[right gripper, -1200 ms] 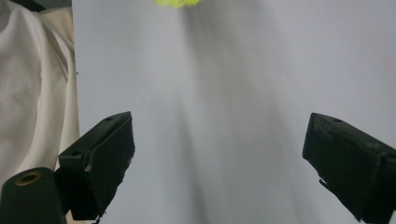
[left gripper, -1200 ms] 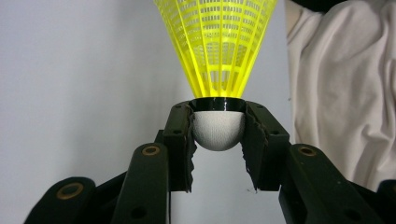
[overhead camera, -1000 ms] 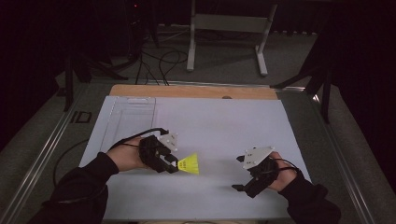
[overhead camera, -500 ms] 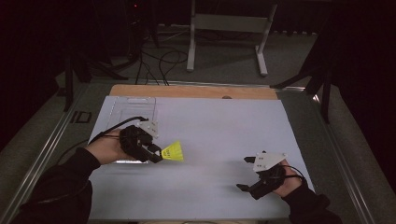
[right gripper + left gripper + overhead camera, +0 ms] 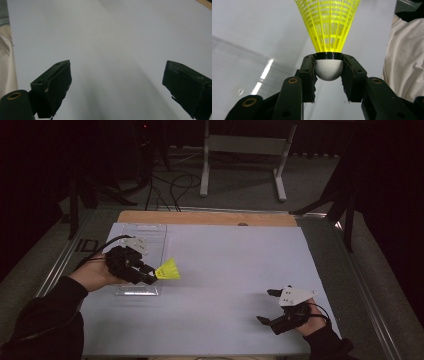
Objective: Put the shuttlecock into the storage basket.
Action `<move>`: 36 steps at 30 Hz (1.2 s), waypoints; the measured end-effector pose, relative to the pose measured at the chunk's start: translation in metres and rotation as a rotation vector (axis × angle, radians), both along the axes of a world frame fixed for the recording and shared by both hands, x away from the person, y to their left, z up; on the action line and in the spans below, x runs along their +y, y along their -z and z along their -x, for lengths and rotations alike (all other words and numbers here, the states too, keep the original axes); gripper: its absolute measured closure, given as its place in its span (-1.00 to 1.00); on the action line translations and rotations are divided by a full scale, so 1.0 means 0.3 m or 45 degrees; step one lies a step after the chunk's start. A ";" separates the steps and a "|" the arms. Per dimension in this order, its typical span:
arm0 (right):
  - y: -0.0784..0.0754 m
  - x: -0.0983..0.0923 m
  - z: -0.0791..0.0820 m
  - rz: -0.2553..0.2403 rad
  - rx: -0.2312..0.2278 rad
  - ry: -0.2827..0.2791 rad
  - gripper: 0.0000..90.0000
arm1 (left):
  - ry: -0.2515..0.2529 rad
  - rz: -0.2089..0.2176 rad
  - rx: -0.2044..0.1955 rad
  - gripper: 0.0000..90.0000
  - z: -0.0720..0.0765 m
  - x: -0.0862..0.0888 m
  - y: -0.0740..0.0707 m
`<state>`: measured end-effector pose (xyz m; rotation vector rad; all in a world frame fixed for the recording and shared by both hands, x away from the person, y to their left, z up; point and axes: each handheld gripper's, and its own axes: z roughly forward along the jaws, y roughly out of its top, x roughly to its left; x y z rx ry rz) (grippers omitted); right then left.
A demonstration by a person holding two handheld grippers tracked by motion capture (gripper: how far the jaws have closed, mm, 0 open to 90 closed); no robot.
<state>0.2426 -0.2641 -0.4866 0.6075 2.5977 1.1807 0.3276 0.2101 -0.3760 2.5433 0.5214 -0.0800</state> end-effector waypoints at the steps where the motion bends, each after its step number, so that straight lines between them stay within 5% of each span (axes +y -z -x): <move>1: 0.004 -0.001 0.001 0.001 -0.006 0.001 -0.81 | -0.020 0.003 0.003 0.45 -0.004 0.019 -0.002; 17: 0.019 0.004 0.000 -0.010 -0.013 0.013 -0.81 | -0.319 0.022 0.007 0.45 -0.029 0.197 -0.004; 19: 0.020 0.001 0.000 -0.012 -0.019 0.017 -0.81 | -0.399 0.009 0.001 0.45 -0.032 0.224 -0.013; 36: 0.024 -0.001 0.004 -0.023 -0.019 0.029 -0.81 | -0.692 -0.083 -0.025 0.45 -0.031 0.239 -0.031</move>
